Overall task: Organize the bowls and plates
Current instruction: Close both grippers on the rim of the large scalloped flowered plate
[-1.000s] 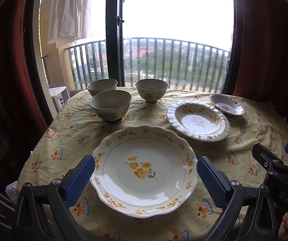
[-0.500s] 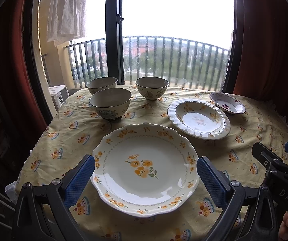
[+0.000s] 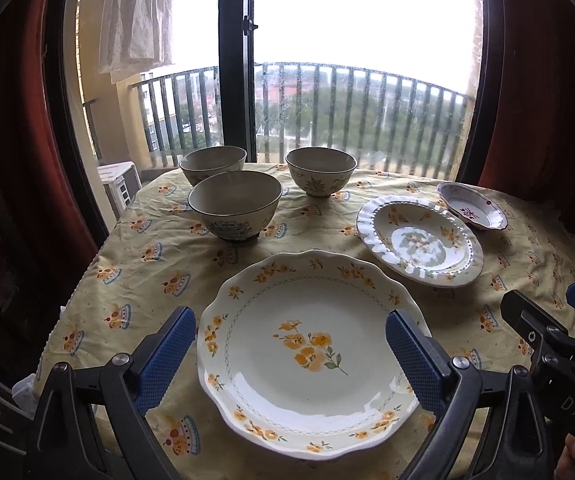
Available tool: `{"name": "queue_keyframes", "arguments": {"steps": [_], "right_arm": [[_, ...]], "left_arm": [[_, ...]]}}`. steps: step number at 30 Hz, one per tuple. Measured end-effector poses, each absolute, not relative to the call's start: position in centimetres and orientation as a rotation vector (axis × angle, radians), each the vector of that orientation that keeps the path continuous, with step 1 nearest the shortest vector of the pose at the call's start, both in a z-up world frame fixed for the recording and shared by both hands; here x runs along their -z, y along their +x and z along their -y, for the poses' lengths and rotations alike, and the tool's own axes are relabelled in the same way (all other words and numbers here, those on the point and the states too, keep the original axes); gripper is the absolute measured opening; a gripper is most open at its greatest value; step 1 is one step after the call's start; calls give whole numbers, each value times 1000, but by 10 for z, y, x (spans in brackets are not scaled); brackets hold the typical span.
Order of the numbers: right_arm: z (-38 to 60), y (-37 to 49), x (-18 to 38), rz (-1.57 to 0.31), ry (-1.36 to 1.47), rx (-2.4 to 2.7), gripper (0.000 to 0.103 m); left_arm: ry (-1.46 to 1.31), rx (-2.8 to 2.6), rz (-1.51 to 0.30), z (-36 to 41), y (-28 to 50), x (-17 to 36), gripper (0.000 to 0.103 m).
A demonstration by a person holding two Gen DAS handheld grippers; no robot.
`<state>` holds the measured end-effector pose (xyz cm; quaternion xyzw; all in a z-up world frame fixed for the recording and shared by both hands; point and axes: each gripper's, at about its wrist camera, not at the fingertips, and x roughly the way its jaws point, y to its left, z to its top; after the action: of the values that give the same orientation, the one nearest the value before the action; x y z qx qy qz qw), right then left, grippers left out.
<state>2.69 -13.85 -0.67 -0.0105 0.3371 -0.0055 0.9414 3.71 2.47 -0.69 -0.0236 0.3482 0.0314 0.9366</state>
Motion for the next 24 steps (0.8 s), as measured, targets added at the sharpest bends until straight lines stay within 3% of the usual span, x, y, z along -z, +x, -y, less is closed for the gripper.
{"name": "queue_keyframes", "arguments": {"steps": [9,14,24], "right_arm": [[104,73,21,-794,-7,-1,97],[85,100,40,-884,13,17,96],[59,127,86,-1080,24,44,83]], "left_arm": [[-43,-67,-823,-54,82,23,88],[-70,-39,-965,-70,106,48,78],[-43,15,-1126,-79,134,84,72]]}}
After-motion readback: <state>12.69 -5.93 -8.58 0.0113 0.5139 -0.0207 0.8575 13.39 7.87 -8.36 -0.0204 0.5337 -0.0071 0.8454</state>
